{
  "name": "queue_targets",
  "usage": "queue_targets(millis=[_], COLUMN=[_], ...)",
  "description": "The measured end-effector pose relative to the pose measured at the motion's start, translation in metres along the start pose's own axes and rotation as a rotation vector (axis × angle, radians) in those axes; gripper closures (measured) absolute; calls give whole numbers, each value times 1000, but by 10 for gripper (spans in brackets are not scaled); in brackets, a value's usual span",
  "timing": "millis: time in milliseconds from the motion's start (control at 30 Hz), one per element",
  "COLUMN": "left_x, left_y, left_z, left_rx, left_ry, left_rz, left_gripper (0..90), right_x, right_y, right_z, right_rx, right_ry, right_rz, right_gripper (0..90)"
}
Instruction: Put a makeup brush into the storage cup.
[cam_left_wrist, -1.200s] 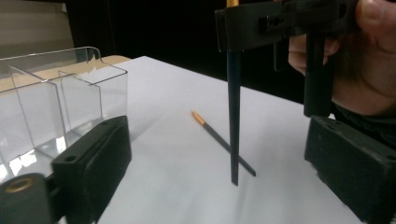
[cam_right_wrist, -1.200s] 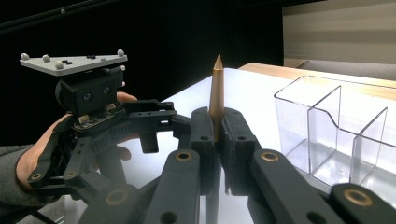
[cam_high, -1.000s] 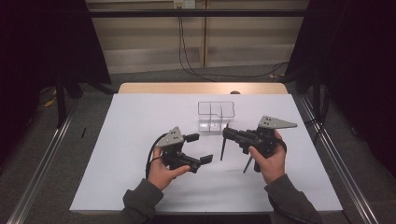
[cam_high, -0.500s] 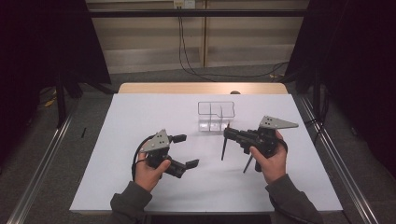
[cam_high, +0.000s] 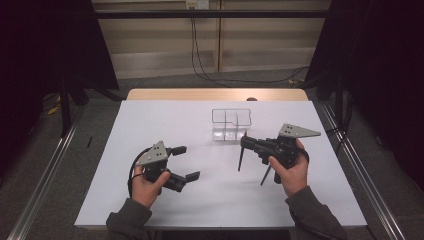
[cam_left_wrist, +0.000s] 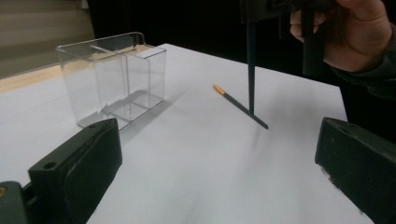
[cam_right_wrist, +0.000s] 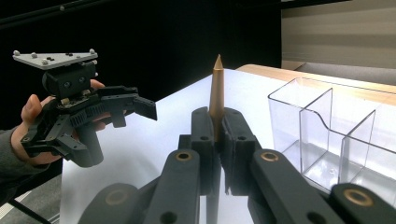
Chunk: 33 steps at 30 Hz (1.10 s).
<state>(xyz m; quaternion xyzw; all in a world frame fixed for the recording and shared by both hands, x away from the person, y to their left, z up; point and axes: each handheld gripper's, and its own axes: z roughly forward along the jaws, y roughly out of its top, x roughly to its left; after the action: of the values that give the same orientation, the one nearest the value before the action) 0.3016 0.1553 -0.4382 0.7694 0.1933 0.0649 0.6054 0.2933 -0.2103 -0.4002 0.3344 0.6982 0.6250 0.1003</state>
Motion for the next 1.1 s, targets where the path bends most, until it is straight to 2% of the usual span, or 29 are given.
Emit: queue_targets(millis=[133,333,533,1100], left_x=[1,1,0,2], left_y=[-1,-1,-1,-3], left_z=[-4,-6,-6,-8], left_rx=[9,-7,-8,-3], left_ry=[4,16,10,20], left_rz=[5,2,-2,-3], left_gripper=[5,6,6,7], right_x=[-1,-1,-1,-9], right_y=[0,1,3,11], right_z=[1,2,2,3], right_rx=[-1,5,1,-6], right_ry=[0,-3,-1,-31], right_rz=[-2,-10,-10,-21], right_gripper=[854,853,854,853])
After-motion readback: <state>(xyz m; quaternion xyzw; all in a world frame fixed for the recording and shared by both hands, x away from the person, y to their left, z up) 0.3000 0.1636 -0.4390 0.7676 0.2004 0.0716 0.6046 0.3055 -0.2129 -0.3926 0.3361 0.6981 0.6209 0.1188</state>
